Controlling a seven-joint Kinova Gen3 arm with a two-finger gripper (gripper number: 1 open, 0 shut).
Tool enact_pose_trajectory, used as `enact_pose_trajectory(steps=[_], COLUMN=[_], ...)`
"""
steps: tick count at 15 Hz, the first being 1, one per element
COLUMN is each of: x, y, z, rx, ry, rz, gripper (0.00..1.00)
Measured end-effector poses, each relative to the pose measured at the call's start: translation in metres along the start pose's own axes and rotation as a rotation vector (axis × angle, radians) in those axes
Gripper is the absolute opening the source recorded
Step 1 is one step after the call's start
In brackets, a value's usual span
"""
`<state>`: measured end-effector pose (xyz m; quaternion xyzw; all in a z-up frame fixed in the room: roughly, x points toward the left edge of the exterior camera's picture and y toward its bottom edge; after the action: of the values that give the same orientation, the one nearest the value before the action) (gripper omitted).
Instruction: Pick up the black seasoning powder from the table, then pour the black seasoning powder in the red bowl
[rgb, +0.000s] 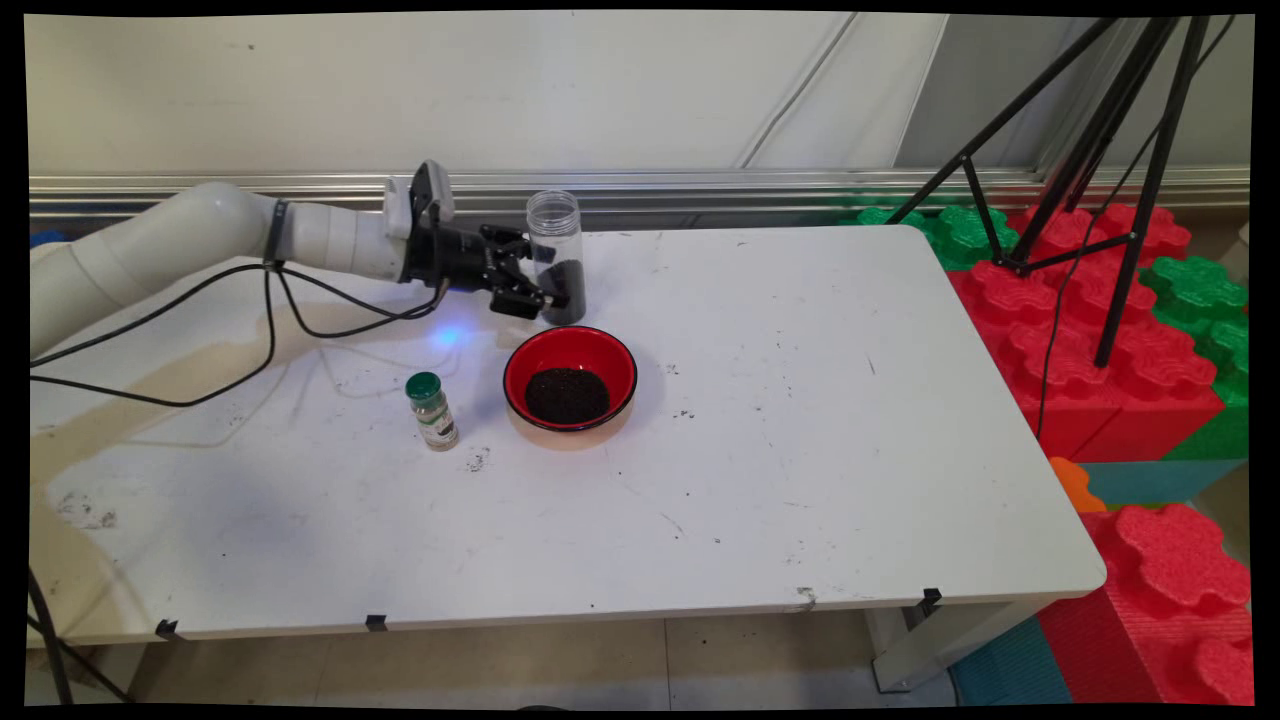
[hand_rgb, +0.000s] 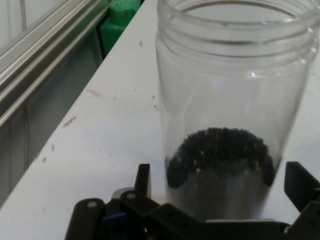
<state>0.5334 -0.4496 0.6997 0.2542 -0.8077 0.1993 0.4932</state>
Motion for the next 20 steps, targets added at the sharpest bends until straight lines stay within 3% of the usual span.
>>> enact_pose_trajectory(steps=[12,13,20], x=[0.0,0.0,0.002], y=[-0.005,-0.005,-0.003], z=[0.02,0.02,0.019], rx=[0.001,0.001,-0.001], ry=[0.039,0.041,0.049], rz=[-0.01,-0.011,-0.009], gripper=[1.0,0.0,0.0])
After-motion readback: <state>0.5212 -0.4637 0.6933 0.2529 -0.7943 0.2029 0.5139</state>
